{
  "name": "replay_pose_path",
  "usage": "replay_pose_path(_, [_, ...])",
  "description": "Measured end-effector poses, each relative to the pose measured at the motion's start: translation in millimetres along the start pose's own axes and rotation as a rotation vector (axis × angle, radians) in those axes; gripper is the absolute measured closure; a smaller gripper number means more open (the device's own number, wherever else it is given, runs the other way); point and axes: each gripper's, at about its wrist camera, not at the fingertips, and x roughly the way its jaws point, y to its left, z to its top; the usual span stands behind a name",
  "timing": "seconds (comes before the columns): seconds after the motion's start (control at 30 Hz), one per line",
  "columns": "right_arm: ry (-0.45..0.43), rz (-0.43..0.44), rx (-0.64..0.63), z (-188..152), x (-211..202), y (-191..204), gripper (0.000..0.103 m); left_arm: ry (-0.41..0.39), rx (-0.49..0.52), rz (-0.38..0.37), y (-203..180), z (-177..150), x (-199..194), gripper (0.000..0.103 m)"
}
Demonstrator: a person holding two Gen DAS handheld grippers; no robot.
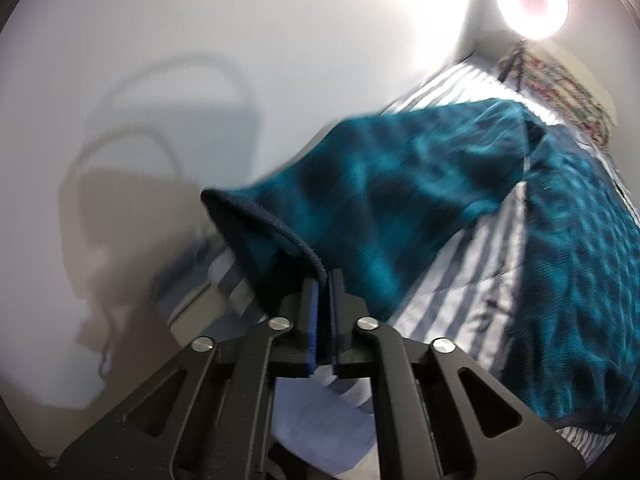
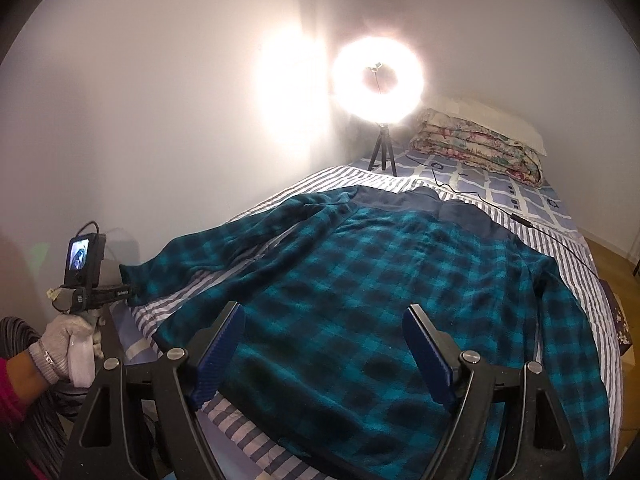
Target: Fold large clothes
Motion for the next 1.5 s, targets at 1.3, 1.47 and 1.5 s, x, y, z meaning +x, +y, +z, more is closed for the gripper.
replay_pose_path(1.3, [0.146, 0.149, 0.168, 63, 75, -71, 0.052, -0.076, 0.747, -0.534, -177, -68, -123, 0.103])
replay_pose_path(1.47, [0.225, 0.283, 0.154, 124, 162, -59, 0.06, -0.073, 0.698, -0.53, -162, -57, -126, 0.103])
replay_pose_path(1.5, [0.237, 0.295, 0.146, 135, 180, -53, 0.061, -0.084, 0.675, -0.534, -158, -52, -128, 0.103])
